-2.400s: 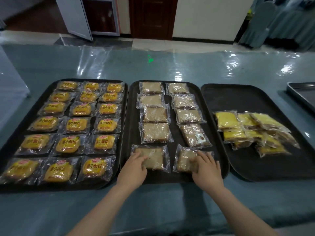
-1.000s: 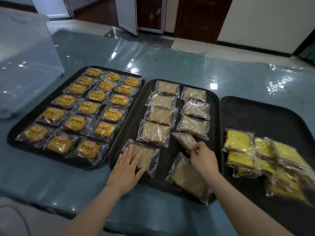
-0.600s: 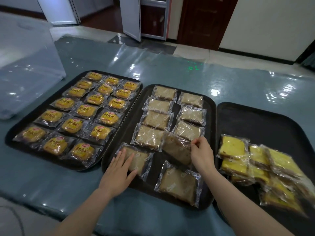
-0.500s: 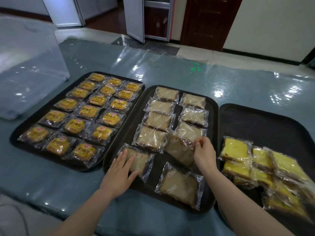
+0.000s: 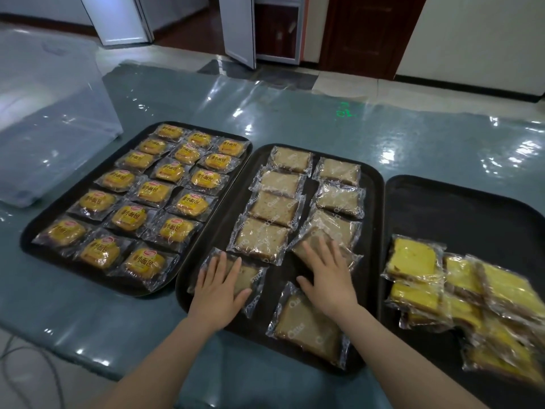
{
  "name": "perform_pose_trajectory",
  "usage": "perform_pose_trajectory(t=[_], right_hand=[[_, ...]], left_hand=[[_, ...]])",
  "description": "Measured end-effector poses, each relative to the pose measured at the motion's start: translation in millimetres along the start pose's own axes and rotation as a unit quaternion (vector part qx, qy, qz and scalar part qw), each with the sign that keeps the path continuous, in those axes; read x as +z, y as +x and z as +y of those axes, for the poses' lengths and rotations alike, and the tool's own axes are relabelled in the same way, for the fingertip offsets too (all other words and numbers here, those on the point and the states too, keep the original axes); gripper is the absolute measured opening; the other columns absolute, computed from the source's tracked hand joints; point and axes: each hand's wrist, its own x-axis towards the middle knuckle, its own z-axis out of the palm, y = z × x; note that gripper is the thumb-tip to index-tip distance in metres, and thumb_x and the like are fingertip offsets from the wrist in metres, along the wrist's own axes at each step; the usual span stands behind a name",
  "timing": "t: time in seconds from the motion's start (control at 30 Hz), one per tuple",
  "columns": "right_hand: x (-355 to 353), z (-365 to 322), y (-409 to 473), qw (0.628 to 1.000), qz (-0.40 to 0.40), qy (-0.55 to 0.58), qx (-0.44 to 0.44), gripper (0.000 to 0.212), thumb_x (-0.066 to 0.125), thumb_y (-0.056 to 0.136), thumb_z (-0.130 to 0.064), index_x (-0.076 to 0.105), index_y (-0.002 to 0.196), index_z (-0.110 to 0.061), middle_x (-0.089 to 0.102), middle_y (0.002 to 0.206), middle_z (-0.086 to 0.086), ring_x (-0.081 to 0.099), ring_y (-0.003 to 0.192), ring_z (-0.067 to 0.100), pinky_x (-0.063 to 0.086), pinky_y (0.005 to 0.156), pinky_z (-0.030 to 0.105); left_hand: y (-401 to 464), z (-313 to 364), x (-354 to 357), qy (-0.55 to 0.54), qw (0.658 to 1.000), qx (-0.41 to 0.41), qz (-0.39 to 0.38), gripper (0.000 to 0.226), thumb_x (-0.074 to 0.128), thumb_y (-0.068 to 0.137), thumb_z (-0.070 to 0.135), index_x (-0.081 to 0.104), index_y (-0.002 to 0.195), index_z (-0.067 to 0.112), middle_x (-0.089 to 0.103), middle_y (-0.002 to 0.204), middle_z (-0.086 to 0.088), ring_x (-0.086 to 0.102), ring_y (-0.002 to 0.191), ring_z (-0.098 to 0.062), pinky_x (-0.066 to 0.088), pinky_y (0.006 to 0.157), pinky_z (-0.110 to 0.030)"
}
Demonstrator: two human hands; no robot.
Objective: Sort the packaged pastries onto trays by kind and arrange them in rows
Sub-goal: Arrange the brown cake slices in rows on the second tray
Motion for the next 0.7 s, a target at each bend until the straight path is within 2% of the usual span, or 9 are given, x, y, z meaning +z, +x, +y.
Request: perform_pose_trajectory(t=[0.1,0.2,0.33,0.53,0.63,0.7], right_hand=[[14.9,-0.1,-1.7,0.999,-0.047,-0.022,-0.001,0.071,0.034,0.094,-0.059,-0.002,0.152,-0.037,-0.019,0.159,-0.002,-0.028,0.141,0.025,-0.014,0.114,0.047],[23.5,3.9,-15.0,0.998,-0.026,-0.059,-0.022,0.072,0.013,0.09,-0.067,-0.006,0.151,-0.036,-0.024,0.157,-0.003,-0.037,0.137,0.022,-0.018,0.113,0.048],[32.2,5.0,-42.8,0.993,-0.04,-0.097,-0.045,0.074,0.01,0.088,-0.068,-0.002,0.152,-0.033,-0.024,0.157,-0.005,-0.037,0.138,0.016,-0.019,0.112,0.049],[39.8,-17.4,-64.9,0.986,-0.047,-0.144,0.067,0.066,0.003,0.091,-0.063,-0.018,0.146,-0.033,-0.03,0.153,0.001,-0.035,0.138,0.025,-0.021,0.108,0.057],[51.5,-39.7,-68.4,0.985,-0.042,-0.112,0.127,0.061,0.003,0.094,-0.055,-0.017,0.148,-0.033,-0.026,0.156,0.004,-0.035,0.137,0.028,-0.014,0.111,0.059],[57.2,-49.8,-69.5,0.983,-0.044,-0.085,0.157,0.062,0.0,0.092,-0.057,-0.017,0.148,-0.036,-0.026,0.155,0.003,-0.031,0.139,0.029,-0.014,0.112,0.058]], left_hand=[[-0.7,2.7,5.6,0.005,1.0,-0.014,-0.014,0.071,0.017,0.092,0.063,-0.021,0.144,0.033,-0.038,0.144,-0.002,-0.034,0.133,-0.02,-0.019,0.108,-0.04],[-4.4,1.8,9.7,0.005,1.0,-0.015,-0.002,0.07,0.015,0.092,0.062,-0.024,0.142,0.032,-0.039,0.144,-0.003,-0.036,0.132,-0.019,-0.02,0.108,-0.04],[-7.9,3.7,11.3,0.006,1.0,-0.006,0.011,0.069,0.013,0.092,0.061,-0.025,0.14,0.03,-0.034,0.146,-0.006,-0.034,0.133,-0.022,-0.017,0.11,-0.042],[-17.6,3.9,7.5,-0.002,1.0,0.019,-0.021,0.074,0.016,0.092,0.061,-0.021,0.145,0.027,-0.034,0.148,-0.008,-0.034,0.135,-0.025,-0.018,0.109,-0.045],[-24.6,2.8,7.0,-0.013,0.999,0.024,-0.027,0.074,0.018,0.093,0.061,-0.019,0.147,0.026,-0.03,0.152,-0.009,-0.031,0.138,-0.027,-0.014,0.111,-0.048],[-24.2,3.9,5.4,-0.026,0.999,0.023,-0.04,0.075,0.021,0.093,0.06,-0.019,0.147,0.026,-0.031,0.152,-0.01,-0.032,0.137,-0.028,-0.015,0.11,-0.05]])
